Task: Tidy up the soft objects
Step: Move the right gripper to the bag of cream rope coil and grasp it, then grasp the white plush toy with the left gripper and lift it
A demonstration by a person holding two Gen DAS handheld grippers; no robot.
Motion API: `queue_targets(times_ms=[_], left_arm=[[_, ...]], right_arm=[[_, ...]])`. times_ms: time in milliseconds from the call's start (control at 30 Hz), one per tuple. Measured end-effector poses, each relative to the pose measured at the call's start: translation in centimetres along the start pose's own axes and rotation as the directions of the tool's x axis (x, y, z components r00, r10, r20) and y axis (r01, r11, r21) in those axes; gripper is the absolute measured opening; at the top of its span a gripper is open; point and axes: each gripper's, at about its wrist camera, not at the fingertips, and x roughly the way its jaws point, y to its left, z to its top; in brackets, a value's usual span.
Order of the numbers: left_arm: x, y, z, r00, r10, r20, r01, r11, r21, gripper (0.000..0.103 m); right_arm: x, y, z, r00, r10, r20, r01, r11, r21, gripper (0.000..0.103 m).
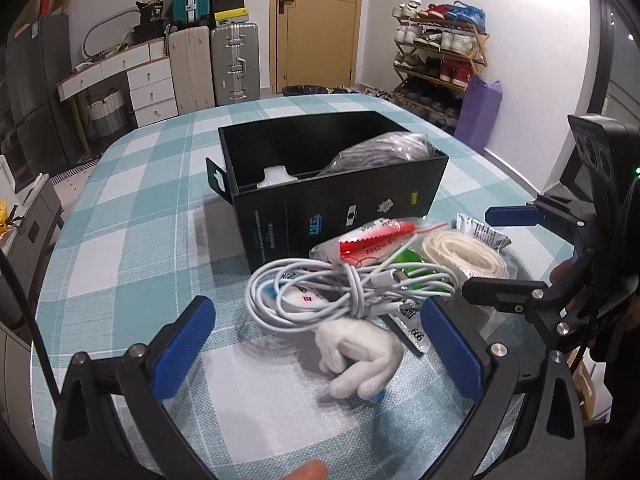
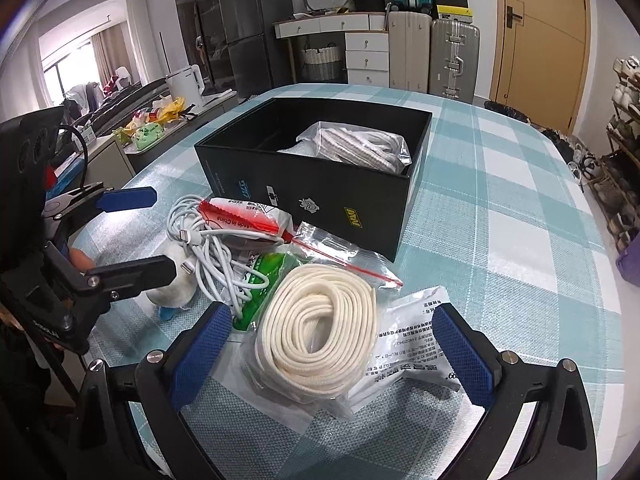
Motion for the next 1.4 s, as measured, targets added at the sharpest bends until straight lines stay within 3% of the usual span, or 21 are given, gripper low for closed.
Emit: queue_targets(times_ms=[267, 567, 1000, 1233, 1400], left_arm=[[0.6, 0.1, -0.4, 0.999, -0.017, -0.038, 0.017, 1.000, 0.001, 0.103], [0.8, 0.3, -0.5, 0.997, -0.046, -0.067, 0.045, 0.999, -0.017, 0.103], [1.4, 0.1, -1.1, 0.990, -0.073, -0.119, 0.072, 0.997, -0.010, 0.103], [1.9, 0.3, -1.1, 0.990, -0.056, -0.132, 0.053, 0.998, -0.023, 0.103], [2.0, 0.2, -1.1, 0.989, -0.077, -0.125, 0.075, 0.997, -0.026, 0.095]], right_arm=[[0.4, 0.0, -0.1, 1.000, 0.008, -0.008, -0.008, 1.000, 0.000, 0.101], [0.8, 0.1, -0.3, 0.998, 0.052, -0.023, -0.052, 0.999, 0.005, 0.087], [0.8, 0.8, -0.6, 0.997, 0.071, -0.036, -0.071, 0.997, -0.026, 0.053], [0.1, 0.8, -0.2, 0.999, 0.048, -0.013, -0.049, 0.998, -0.043, 0.049], [-0.3, 0.6, 0.0, 0.999, 0.039, 0.000, -0.039, 0.998, -0.048, 0.049]])
